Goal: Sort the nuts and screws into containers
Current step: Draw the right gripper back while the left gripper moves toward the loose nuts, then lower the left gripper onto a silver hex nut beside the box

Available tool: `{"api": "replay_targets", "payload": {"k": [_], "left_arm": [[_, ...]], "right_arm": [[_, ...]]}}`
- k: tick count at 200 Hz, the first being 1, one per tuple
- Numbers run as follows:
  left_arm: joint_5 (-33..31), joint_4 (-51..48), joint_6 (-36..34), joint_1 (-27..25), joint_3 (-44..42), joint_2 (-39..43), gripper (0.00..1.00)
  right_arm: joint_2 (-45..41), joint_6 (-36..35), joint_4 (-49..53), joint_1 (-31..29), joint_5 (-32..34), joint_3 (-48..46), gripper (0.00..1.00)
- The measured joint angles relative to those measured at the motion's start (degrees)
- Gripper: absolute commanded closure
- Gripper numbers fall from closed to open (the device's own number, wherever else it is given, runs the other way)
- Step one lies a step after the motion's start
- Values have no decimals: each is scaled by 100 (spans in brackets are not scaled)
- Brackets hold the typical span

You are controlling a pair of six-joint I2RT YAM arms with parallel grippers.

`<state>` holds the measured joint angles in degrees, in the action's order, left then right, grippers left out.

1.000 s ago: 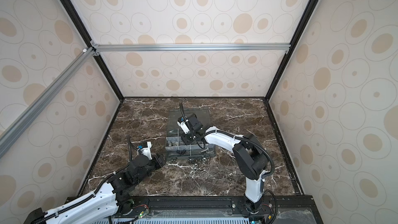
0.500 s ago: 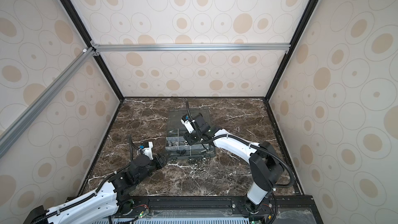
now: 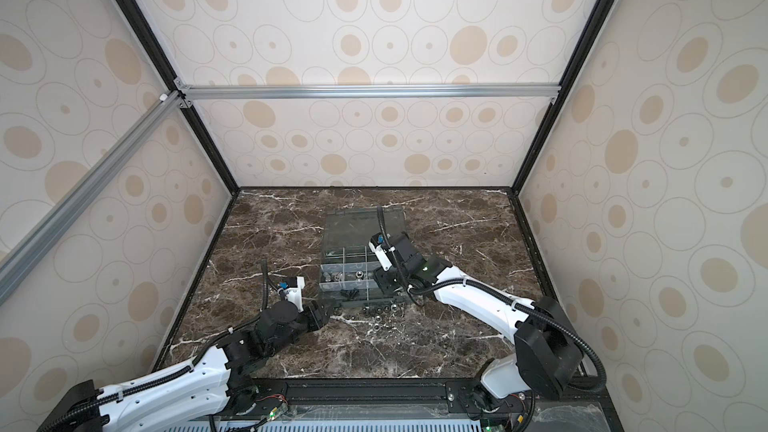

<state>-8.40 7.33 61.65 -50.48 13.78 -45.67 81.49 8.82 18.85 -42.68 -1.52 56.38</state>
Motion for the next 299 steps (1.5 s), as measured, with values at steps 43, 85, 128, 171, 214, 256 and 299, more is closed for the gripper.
{"api": "replay_targets", "payload": {"k": [43, 85, 128, 171, 214, 256, 299], "left_arm": [[-57, 31, 2, -125, 42, -57, 49], [-118, 44, 4, -264, 48, -98, 49], [-173, 83, 4, -531, 160, -448, 49], [-219, 70, -48, -802, 463, -997, 49], [-337, -81, -170, -1202, 1032, -1797, 49], [-411, -323, -313, -1547, 1652, -2662, 48], [-413, -516, -431, -1762, 2245, -3526, 47]], "right_arm": [[-76, 111, 24, 2, 37, -138, 57], [-269, 219, 44, 4, 92, -269, 57], [-527, 376, 42, 4, 181, -599, 57], [-820, 535, 46, 7, 291, -896, 57], [-1123, 667, 55, 46, 417, -1130, 57], [-1392, 741, 142, 101, 522, -1320, 57], [-1698, 800, 210, 219, 636, -1567, 57]]}}
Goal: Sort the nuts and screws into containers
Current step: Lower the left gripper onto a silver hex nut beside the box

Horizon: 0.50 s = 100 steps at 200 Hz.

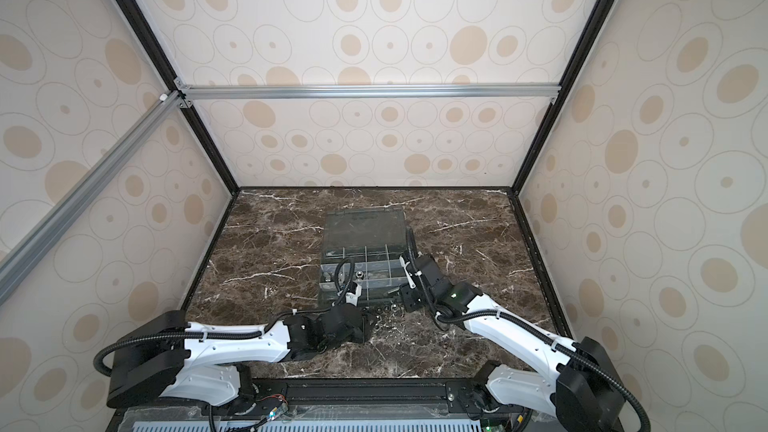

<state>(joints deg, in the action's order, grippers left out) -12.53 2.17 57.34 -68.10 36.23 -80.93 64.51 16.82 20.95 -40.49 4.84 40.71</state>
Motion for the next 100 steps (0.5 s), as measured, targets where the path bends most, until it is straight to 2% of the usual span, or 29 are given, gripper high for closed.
{"api": "replay_targets", "payload": {"k": [51, 100], "left_arm": [[17, -306, -15, -181, 678, -970, 47], [-48, -610, -11, -267, 984, -1384, 48]], "right_arm": [[-245, 33, 90, 140, 72, -107, 57], [-372, 61, 98, 210, 105, -240, 57]]}}
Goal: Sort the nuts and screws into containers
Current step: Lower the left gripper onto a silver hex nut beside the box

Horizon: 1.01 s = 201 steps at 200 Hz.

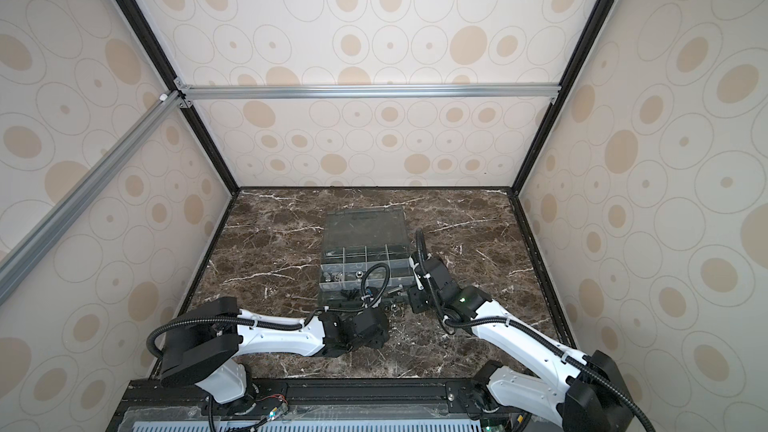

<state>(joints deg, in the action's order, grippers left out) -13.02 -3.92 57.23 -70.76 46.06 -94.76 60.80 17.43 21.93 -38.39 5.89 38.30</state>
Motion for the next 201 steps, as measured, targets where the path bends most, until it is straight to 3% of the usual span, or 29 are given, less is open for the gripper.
{"api": "replay_targets", "payload": {"k": [201], "left_arm": [[-492, -730, -4, -173, 782, -697, 71]], "right_arm": [[-76, 44, -7, 127, -2, -188, 57]]}}
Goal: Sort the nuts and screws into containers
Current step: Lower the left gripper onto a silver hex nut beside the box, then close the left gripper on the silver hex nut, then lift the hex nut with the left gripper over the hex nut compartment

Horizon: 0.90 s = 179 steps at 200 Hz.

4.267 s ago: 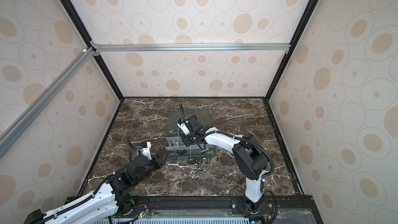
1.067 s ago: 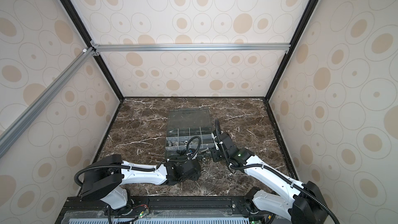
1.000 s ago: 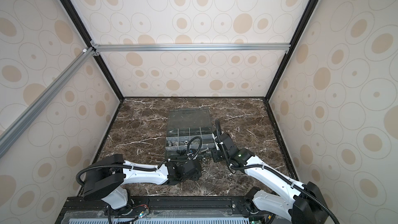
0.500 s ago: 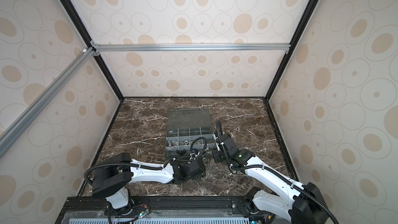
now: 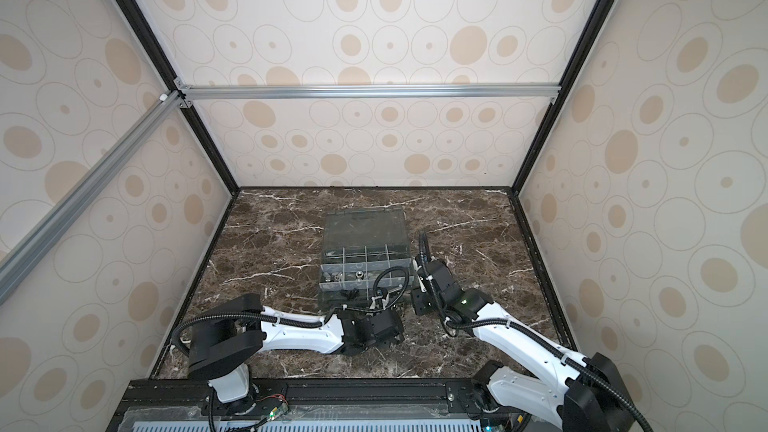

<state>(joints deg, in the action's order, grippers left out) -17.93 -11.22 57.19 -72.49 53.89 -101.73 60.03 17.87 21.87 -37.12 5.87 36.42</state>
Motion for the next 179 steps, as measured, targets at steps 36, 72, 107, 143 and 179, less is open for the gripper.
{"api": "replay_targets", "payload": {"k": [36, 72, 107, 143, 179], "left_arm": [[-35, -9, 2, -17, -13, 9, 76], [-31, -13, 4, -33, -87, 83, 78], [9, 20, 9, -44, -258, 240, 78], [52, -4, 28, -57, -413, 542, 78], [-72, -83, -74, -57, -310, 960, 77]], "right_arm": [[-83, 17, 0, 20, -2, -57, 57], [-122, 33, 2, 50, 0, -68, 57], [-175, 35, 2, 61, -2, -68, 56], [-227, 37, 2, 83, -2, -96, 57], [-260, 61, 44, 90, -2, -144, 56]]}}
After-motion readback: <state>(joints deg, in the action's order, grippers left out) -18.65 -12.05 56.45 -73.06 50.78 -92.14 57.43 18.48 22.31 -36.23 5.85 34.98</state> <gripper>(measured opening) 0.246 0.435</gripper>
